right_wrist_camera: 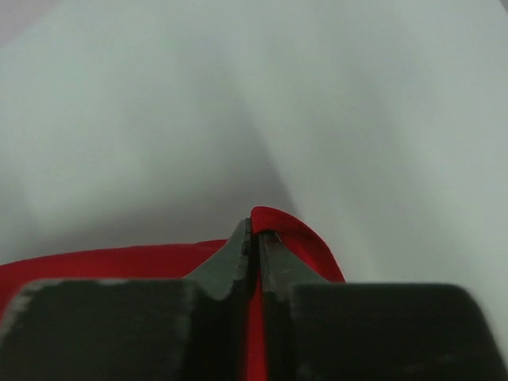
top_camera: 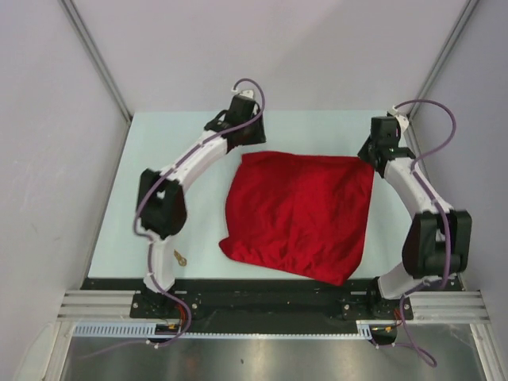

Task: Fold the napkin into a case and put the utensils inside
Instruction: Flatten out the crumpled napkin at the center of the board.

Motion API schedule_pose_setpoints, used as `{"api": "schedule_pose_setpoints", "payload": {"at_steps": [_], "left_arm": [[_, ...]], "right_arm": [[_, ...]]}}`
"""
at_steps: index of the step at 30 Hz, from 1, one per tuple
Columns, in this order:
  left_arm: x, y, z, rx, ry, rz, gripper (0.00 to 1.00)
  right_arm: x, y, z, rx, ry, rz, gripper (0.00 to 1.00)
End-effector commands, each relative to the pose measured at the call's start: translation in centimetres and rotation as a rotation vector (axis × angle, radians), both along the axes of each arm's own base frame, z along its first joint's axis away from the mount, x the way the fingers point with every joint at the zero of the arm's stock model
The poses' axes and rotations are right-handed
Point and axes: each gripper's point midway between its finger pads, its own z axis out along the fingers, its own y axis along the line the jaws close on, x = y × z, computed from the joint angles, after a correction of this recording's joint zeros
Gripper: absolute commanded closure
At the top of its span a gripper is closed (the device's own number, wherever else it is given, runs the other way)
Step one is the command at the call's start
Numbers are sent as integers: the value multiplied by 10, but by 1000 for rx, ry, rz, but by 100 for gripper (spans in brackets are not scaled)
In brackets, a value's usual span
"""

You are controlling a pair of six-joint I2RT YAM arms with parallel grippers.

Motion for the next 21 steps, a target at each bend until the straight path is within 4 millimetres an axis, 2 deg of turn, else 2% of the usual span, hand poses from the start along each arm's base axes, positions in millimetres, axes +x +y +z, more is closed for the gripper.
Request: {"api": "schedule_pose_setpoints", "payload": {"at_steps": [1,2,3,4,5,6,7,8,9,10,11,12,13,14,15,16,17,18,19,21], "left_arm": [[43,-2,39,37,-59,22,32],[38,-1,44,57,-48,16,25],[36,-1,49,75,-68,22,23],[25,-1,70,80,-107,13,22],[18,1,77,81,-126,24,21],[4,5,51,106,-73,18,21],[-14,10,79,42,-112,26,20],[-17,7,84,-13,-152,21,21],[-43,5,39,-25,-62,-43,24],[-56,8,51,-75,-85,-54,25],[-71,12,21,-76,-30,-60,27],[-89,1,13,-125,9,-130,29],[-98,-6,13,-178,8,-168,30],[-116,-5,-17,-176,83,-186,32],[-128,-10,-29,-186,114,-207,32],[-134,-19,-32,-223,108,-245,32],[-149,-17,-58,-206,157,-250,33],[-157,-21,-68,-199,175,-257,33],[-161,-26,-72,-219,172,-271,34],[-173,-22,-100,-201,239,-241,35]], "right_arm": [[41,-30,-9,-93,51,-48,70],[40,-37,-8,-118,87,-80,64],[39,-36,-5,-121,116,-70,52],[36,-33,-6,-118,125,-56,48],[32,-27,-6,-116,130,-40,43],[21,-25,-17,-118,167,-28,36],[14,-22,-19,-114,176,-26,35],[5,-19,-14,-99,168,-32,35],[-6,-14,-22,-64,191,-43,30],[-21,-11,-40,-37,236,-39,30],[-31,-3,-41,4,230,-12,30],[-35,1,-45,40,213,-11,30],[-51,7,-64,69,251,8,30],[-56,10,-63,88,238,14,30],[-58,14,-66,104,230,23,31],[-70,17,-81,110,265,29,32],[-74,20,-82,107,263,40,33],[-78,25,-87,98,266,55,33],[-85,22,-101,80,289,41,33],[-86,22,-111,88,290,36,34]]}}
